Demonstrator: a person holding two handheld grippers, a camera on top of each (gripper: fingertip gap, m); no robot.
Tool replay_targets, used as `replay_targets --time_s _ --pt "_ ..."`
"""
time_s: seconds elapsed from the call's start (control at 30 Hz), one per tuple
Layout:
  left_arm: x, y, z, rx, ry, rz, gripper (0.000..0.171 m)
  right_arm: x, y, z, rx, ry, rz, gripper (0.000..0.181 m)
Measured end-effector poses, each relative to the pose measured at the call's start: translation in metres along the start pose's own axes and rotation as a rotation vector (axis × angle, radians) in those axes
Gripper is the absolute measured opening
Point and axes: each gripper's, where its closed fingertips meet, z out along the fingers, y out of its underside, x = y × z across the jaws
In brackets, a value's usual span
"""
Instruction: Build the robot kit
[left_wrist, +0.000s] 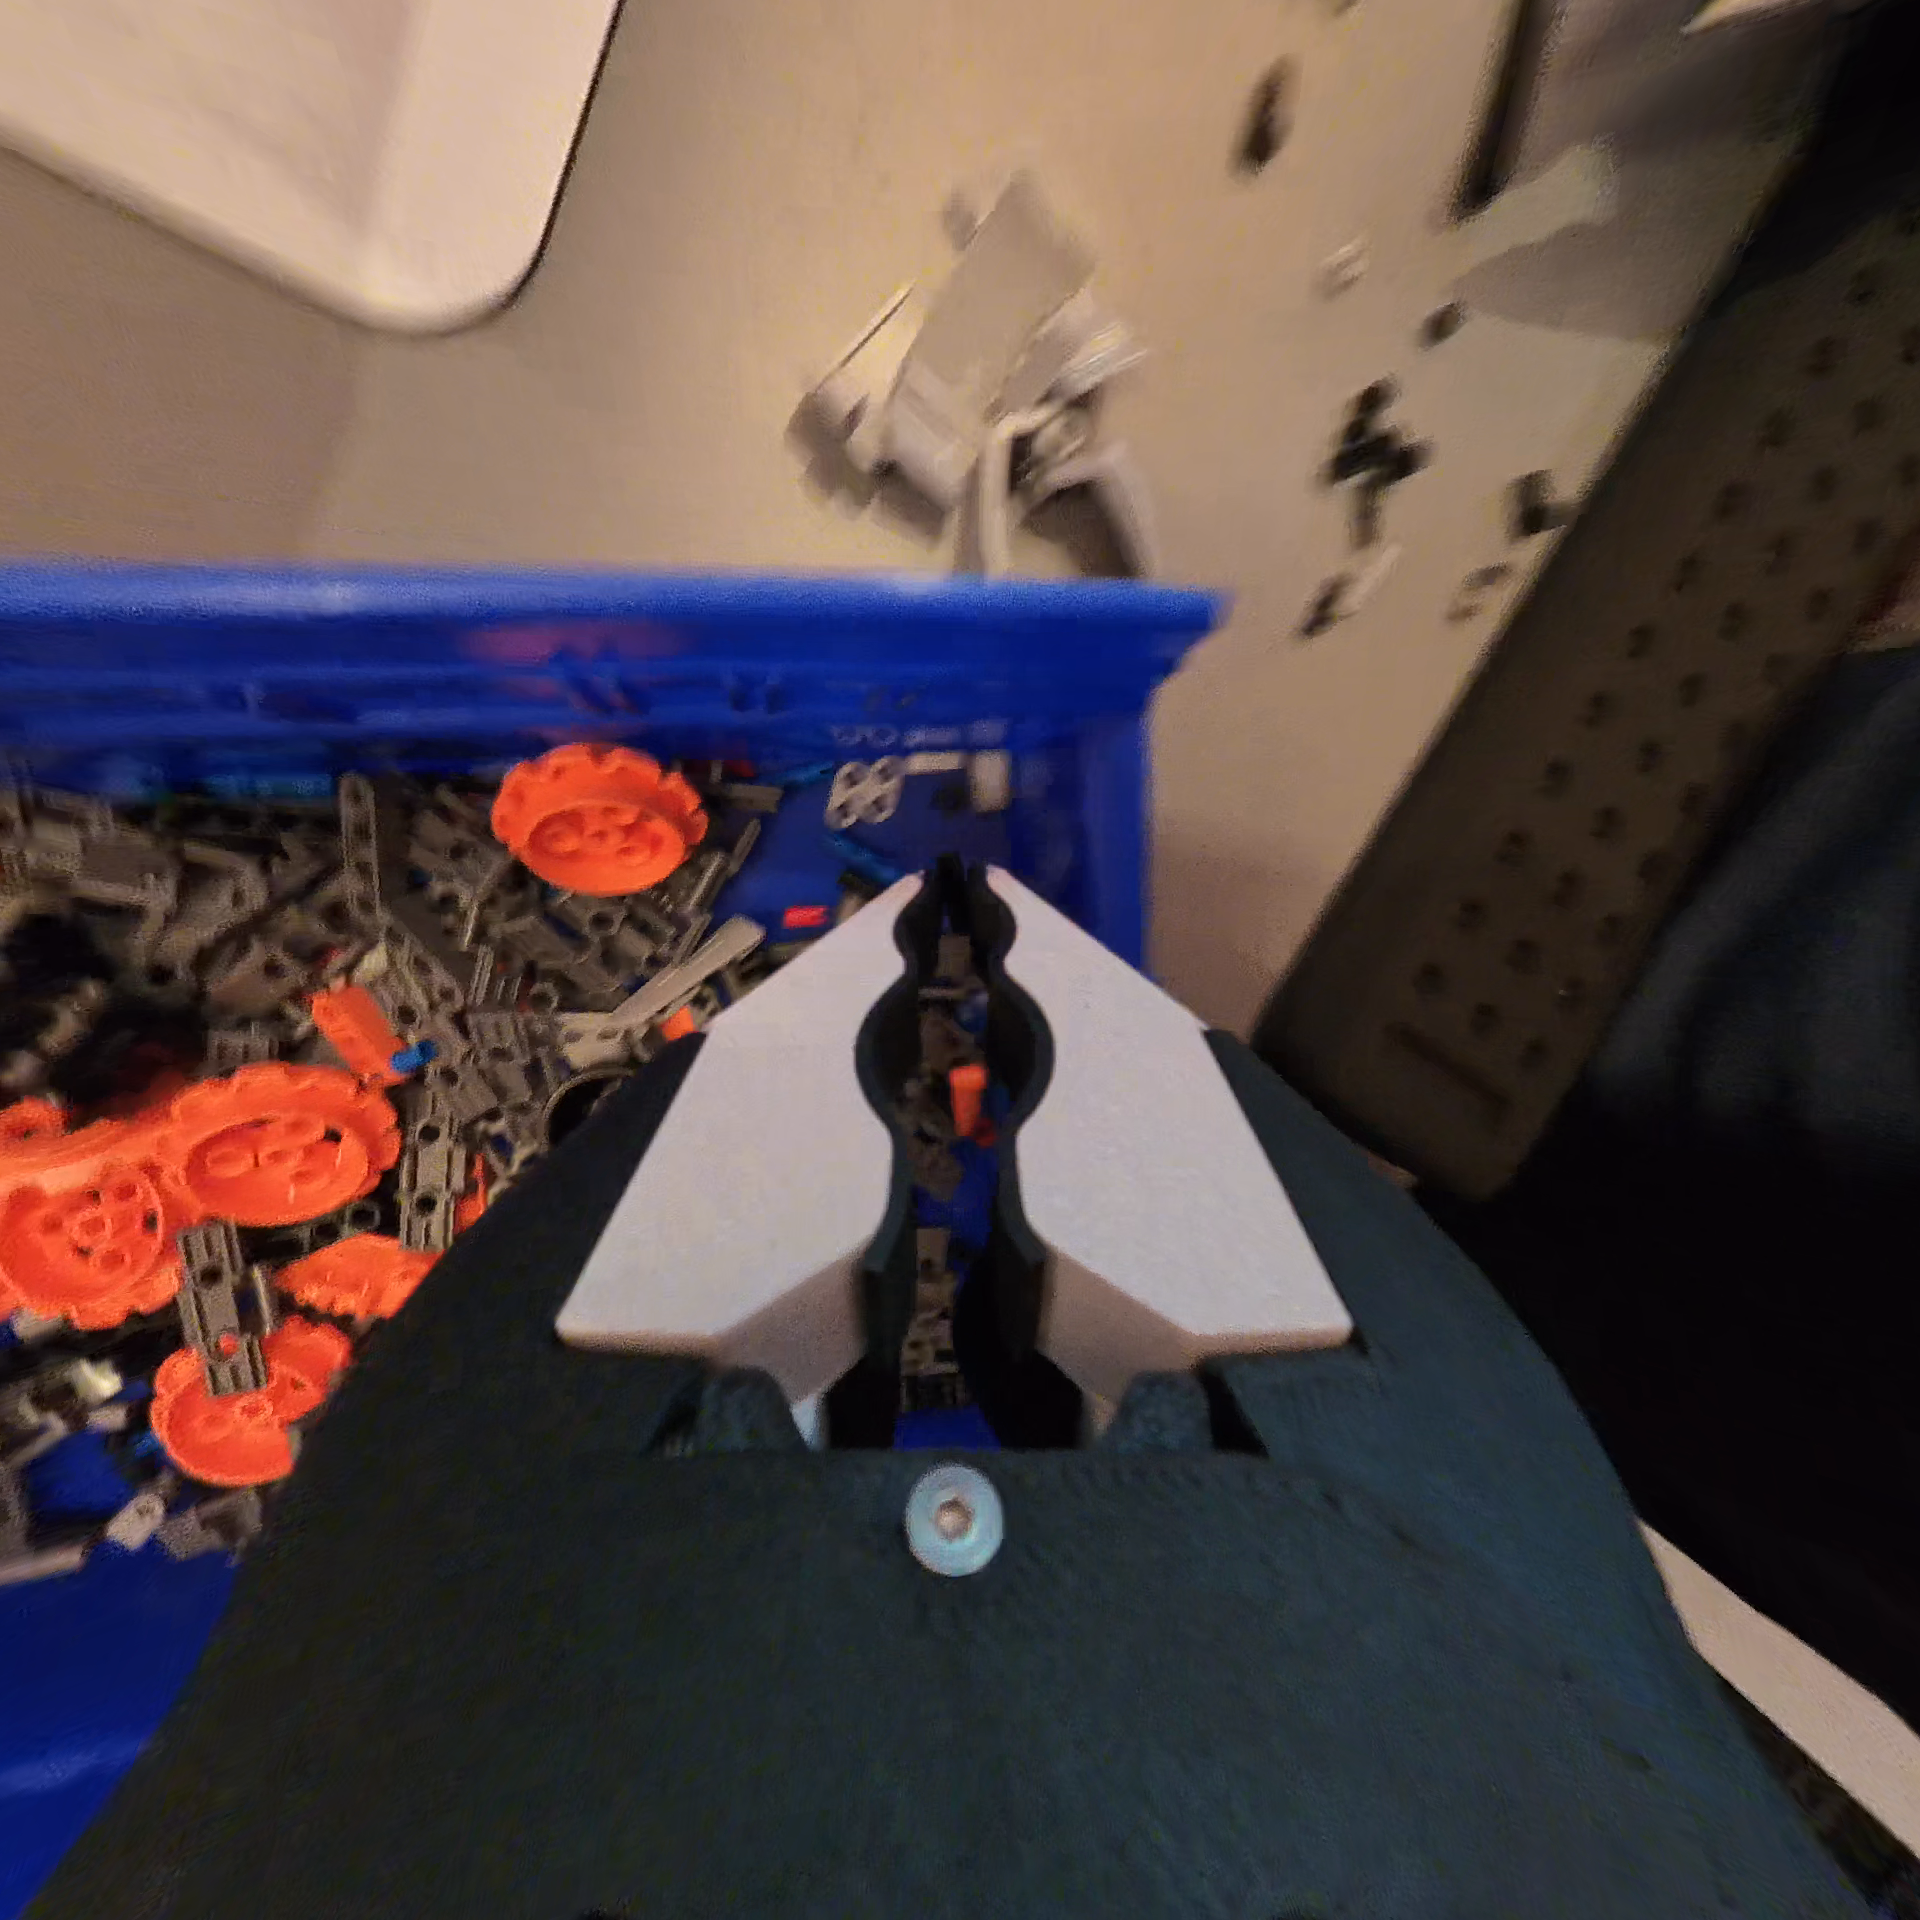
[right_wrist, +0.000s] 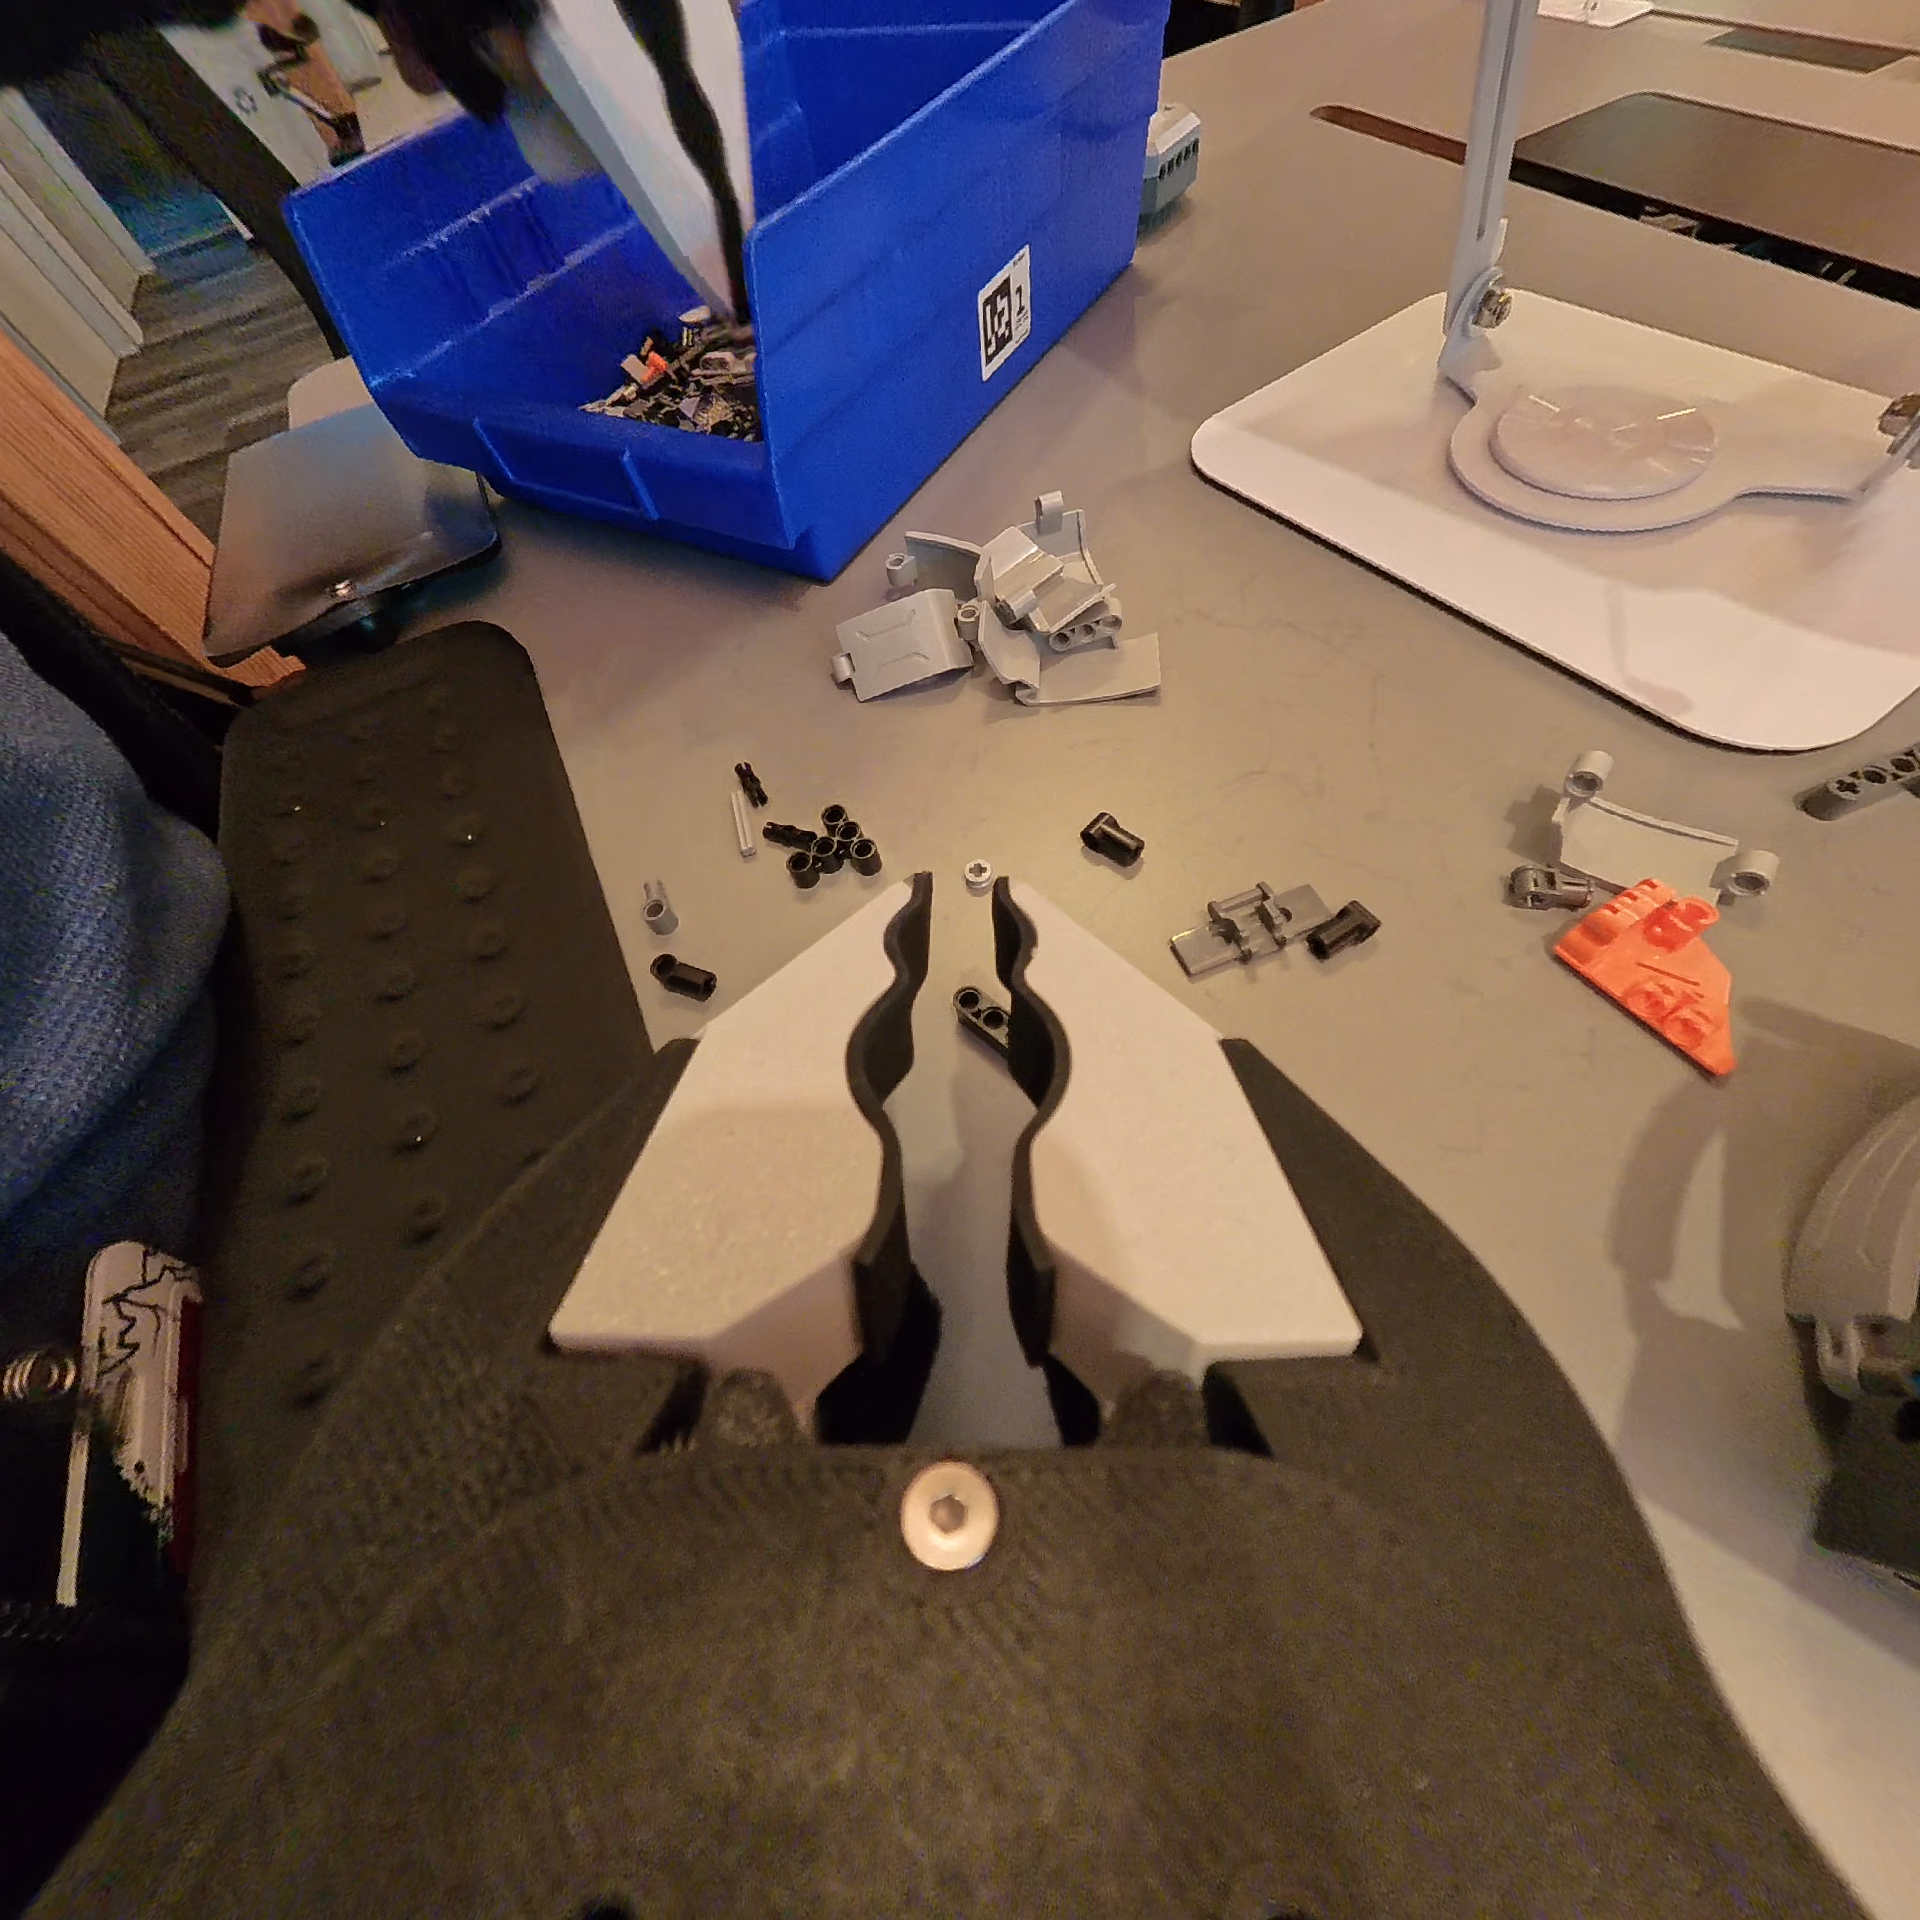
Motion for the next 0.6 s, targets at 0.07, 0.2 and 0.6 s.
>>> replay_targets --time_s 0.07,0.2,0.6 --pt "0.031 -0.021 -0.023 0.088 0.092 0.113 0.004 0.0 0.0 0.0 0.0 -0.003 0.0 0.009" --pt "0.092 -0.041 -0.018 0.152 0.204 0.226 0.003 0.0 0.001 0.001 -0.005 -0.005 0.003 0.009" --pt "0.111 -0.037 0.095 0.068 -0.074 0.193 0.004 -0.001 0.004 0.004 -0.029 -0.012 0.007 0.008"
